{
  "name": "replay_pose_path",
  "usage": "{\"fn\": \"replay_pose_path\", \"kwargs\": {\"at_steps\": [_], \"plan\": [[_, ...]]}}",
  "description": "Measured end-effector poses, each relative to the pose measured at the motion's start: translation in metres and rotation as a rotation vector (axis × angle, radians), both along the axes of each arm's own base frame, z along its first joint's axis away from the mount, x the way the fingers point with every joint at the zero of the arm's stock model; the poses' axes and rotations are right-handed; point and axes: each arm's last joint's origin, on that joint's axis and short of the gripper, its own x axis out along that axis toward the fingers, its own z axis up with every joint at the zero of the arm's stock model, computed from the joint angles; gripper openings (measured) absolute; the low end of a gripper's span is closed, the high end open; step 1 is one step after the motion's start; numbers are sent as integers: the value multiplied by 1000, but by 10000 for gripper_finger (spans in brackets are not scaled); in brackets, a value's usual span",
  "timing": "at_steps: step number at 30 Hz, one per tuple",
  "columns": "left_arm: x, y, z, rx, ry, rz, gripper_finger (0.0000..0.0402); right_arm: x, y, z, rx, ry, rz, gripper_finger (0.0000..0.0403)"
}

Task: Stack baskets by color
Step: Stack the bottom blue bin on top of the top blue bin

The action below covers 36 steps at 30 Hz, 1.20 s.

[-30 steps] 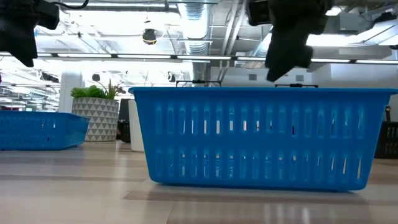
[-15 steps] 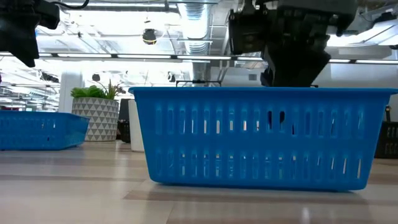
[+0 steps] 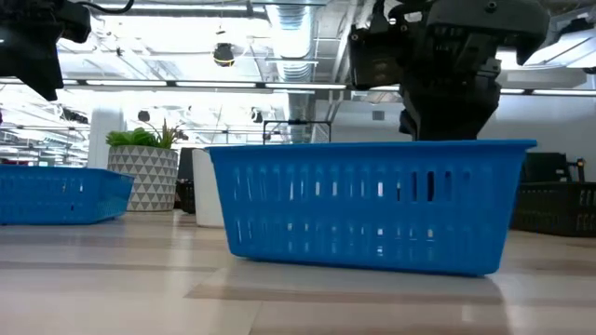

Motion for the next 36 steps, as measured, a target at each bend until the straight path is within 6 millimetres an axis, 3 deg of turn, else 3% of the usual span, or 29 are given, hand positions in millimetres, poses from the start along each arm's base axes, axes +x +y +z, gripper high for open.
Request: {"fn": "replay_pose_path", "kwargs": {"at_steps": [4, 6, 10, 13, 18, 22, 25, 28, 32, 36], "plan": [[0, 0, 0, 0, 0, 0, 150, 0, 4, 4, 56, 19, 33, 12], [0, 0, 0, 0, 0, 0, 150, -2, 9, 16, 95, 6, 73, 9], [0, 0, 0, 0, -1, 0, 150, -4, 13, 57, 159, -116, 103, 10], [0, 0, 0, 0, -1, 0, 150, -8, 5, 103, 120, -312, 57, 6], [0, 0, 0, 1, -1, 1, 150, -22, -37, 185, -47, -680, -205, 13], [0, 0, 0, 1, -2, 1, 150, -37, -88, 210, -213, -779, -499, 7], [0, 0, 0, 1, -2, 0, 150, -41, -125, 213, -294, -794, -649, 7], [0, 0, 0, 0, -3, 2, 150, -39, -165, 203, -320, -787, -770, 19], [0, 0, 0, -3, -4, 8, 150, -35, -216, 167, -221, -763, -883, 22], [0, 0, 0, -4, -4, 8, 150, -36, -249, 124, -125, -723, -985, 8]]}}
